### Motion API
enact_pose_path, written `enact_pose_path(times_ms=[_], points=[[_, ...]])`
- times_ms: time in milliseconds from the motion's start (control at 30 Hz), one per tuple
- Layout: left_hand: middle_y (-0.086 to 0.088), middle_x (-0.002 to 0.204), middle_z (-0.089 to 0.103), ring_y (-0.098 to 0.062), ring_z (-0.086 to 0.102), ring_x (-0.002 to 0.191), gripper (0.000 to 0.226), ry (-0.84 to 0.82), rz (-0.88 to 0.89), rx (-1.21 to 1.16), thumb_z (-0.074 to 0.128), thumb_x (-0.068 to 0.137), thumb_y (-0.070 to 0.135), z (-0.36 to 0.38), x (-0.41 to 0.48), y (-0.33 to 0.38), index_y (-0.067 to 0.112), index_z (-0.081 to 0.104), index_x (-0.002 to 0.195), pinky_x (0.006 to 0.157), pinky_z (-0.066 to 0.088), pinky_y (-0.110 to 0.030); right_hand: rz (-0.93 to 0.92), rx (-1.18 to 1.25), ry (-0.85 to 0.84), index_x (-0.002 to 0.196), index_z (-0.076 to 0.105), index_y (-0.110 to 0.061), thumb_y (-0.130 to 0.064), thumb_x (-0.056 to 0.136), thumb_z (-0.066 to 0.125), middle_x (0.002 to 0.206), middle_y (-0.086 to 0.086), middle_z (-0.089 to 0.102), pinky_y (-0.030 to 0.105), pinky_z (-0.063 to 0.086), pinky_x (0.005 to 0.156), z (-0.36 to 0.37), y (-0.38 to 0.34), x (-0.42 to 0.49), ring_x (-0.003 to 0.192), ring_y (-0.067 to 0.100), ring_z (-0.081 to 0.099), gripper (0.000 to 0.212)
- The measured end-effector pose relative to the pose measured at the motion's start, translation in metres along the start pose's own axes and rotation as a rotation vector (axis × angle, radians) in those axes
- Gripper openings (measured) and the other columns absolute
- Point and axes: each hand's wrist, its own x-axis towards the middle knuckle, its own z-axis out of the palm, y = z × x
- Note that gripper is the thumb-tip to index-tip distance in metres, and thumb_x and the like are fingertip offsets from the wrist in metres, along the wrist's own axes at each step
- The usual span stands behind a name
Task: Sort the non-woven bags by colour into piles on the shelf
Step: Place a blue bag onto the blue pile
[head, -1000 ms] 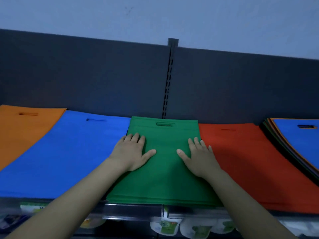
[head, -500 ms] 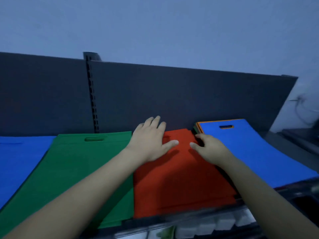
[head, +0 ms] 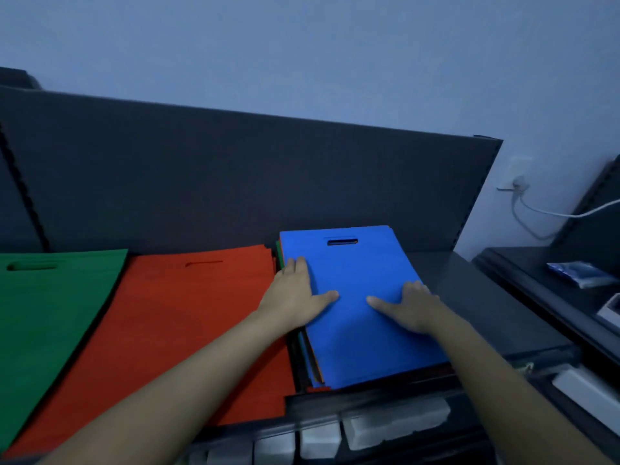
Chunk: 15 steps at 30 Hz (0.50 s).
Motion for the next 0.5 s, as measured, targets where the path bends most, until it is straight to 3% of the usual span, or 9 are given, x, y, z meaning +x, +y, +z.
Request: enact_pose_path(times_ms=[167,233,333,433,500], points=[[-0.012,0.161,0.009,-0.026,0.024,0.145,0.097,0.130,-0.071,-0.104,0.071,0.082,0.045,0.002,0.008,-0.005,0.005,0.015,0.150,0.110,0.029,-0.031,-0.071,-0.024,-0.007,0.152,0.004,0.000,-0.084,0.078,0.033,0.161,0.014,0.005,0.041,0.013,0.119,0.007,-0.013,-0.004,0.148,0.027,0.008,0.116],[-0.013,0.157,0.018,-0.027,0.026,0.143,0.096,0.210,-0.083,-0.184,0.078,0.078,0.032,0.003,0.011,-0.010,0.004,0.020,0.149,0.112,0.028,-0.033,-0.099,-0.043,-0.005,0.153,0.002,-0.001,-0.083,0.080,0.030,0.161,0.014,0.002,0.041,0.010,0.120,0.008,-0.013,-0.005,0.149,0.027,0.004,0.113],[-0.009,0.143,0.041,-0.028,0.044,0.131,0.091,0.355,-0.169,-0.484,0.084,0.069,0.015,0.002,0.016,-0.020,0.008,0.033,0.143,0.108,0.039,-0.042,-0.158,-0.038,-0.019,0.154,0.004,-0.009,-0.082,0.081,0.029,0.162,0.009,0.000,0.047,0.005,0.120,0.009,-0.015,-0.009,0.149,0.024,0.002,0.106],[-0.007,0.142,0.039,-0.026,0.040,0.133,0.092,0.307,-0.231,-0.526,0.084,0.071,0.018,0.000,0.016,-0.020,0.005,0.029,0.143,0.104,0.036,-0.032,-0.168,0.047,-0.065,0.155,0.006,-0.019,-0.082,0.082,0.027,0.163,0.002,-0.003,0.056,-0.001,0.118,0.004,-0.013,-0.011,0.150,0.023,-0.003,0.099],[-0.005,0.136,0.043,-0.026,0.043,0.129,0.085,0.270,-0.251,-0.583,0.084,0.071,0.016,0.002,0.016,-0.020,0.009,0.032,0.138,0.098,0.038,-0.032,-0.115,0.060,-0.033,0.155,0.006,-0.023,-0.083,0.081,0.024,0.162,0.006,-0.003,0.059,-0.001,0.116,-0.001,-0.009,-0.006,0.149,0.028,-0.004,0.097]])
